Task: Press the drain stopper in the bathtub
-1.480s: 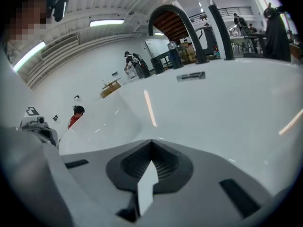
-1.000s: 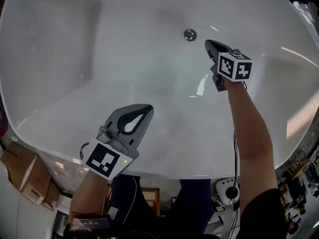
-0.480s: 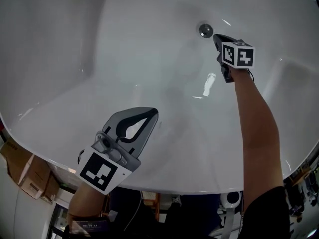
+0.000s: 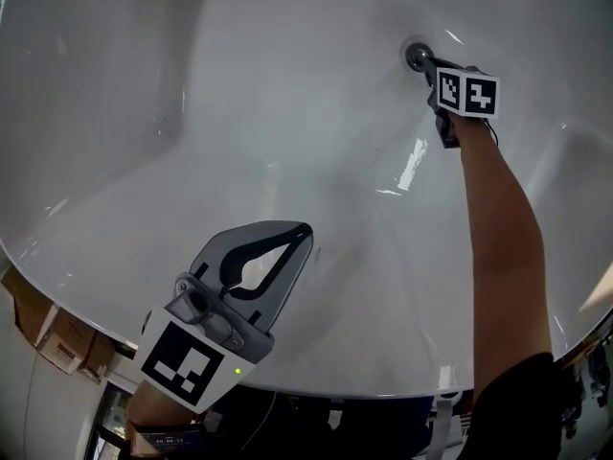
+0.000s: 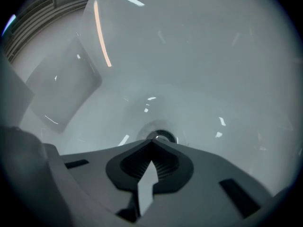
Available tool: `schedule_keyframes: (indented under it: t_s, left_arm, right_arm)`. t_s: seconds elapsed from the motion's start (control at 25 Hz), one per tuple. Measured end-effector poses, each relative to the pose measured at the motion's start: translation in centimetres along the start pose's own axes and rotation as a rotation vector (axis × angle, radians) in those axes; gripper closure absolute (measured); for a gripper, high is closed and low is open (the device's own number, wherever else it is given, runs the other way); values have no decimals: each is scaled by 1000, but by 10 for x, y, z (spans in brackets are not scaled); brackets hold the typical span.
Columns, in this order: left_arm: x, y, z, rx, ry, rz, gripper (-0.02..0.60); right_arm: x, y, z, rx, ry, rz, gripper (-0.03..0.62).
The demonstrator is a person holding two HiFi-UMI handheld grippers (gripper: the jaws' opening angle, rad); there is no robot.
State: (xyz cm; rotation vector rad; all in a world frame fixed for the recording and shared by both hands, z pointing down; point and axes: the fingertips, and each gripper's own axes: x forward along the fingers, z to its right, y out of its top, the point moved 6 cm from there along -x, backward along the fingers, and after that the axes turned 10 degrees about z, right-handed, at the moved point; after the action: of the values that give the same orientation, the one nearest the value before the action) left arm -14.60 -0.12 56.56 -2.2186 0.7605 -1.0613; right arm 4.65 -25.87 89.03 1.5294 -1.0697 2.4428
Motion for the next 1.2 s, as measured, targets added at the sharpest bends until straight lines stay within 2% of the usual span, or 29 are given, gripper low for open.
schedule_keyframes:
  t_s: [0.4,0.76,1.0,1.2]
  left_arm:
    - [1,-4,-2,-15,-26,-38,574]
    - [-2,-8,1,40,-56,-82,574]
    - [-1,-9,-1,23,-46,-72,574]
    - [-2,-8,1,20,-49,-69,574]
  right_arm:
    - [26,-3,8,3,-26,-24,580]
    - [35,-10,9,18,-29,-68,579]
    - [36,-8,8,18,-20,-81,579]
    - [39,-5,6,-66,-61,-124,579]
